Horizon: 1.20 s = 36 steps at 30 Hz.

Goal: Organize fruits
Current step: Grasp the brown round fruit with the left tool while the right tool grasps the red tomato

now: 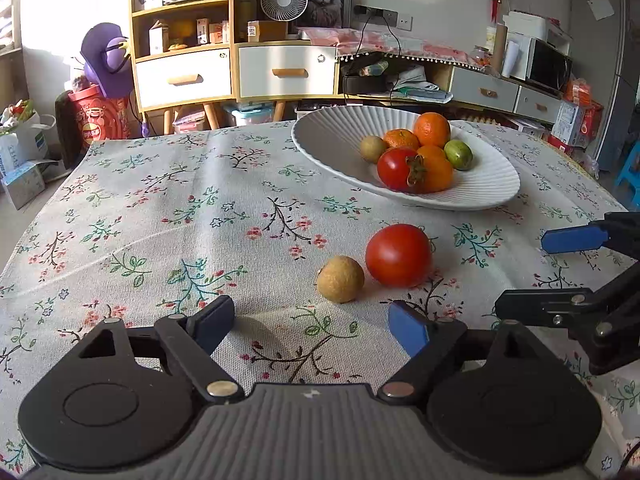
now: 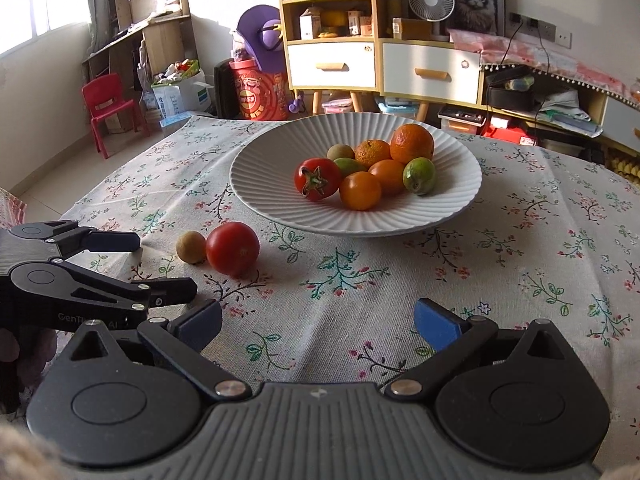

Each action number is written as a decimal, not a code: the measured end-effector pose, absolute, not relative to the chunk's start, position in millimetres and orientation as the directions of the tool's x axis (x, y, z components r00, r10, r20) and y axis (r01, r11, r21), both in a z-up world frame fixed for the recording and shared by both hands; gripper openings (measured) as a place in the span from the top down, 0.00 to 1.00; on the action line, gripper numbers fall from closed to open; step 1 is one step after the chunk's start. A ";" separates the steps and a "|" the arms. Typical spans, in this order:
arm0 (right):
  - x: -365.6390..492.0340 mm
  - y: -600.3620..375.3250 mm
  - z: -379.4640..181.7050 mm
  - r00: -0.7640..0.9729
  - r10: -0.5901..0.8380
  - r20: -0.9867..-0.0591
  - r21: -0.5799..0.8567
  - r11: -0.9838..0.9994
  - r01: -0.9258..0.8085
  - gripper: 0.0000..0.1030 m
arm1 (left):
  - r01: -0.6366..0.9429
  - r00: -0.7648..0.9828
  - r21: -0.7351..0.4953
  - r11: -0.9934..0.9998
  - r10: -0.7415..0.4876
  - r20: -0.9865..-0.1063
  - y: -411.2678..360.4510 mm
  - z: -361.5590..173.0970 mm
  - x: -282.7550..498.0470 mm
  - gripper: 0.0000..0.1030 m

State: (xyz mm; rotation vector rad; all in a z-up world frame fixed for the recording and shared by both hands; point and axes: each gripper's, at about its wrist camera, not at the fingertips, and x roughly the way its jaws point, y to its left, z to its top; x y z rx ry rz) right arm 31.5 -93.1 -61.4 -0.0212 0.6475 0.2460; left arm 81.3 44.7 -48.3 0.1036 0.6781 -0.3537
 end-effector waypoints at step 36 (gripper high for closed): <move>57.8 -48.0 -63.5 0.743 0.284 -0.606 0.042 0.944 -0.326 0.52 | 0.262 0.649 -0.067 0.963 -0.227 -0.726 67.8 -30.6 87.9 0.73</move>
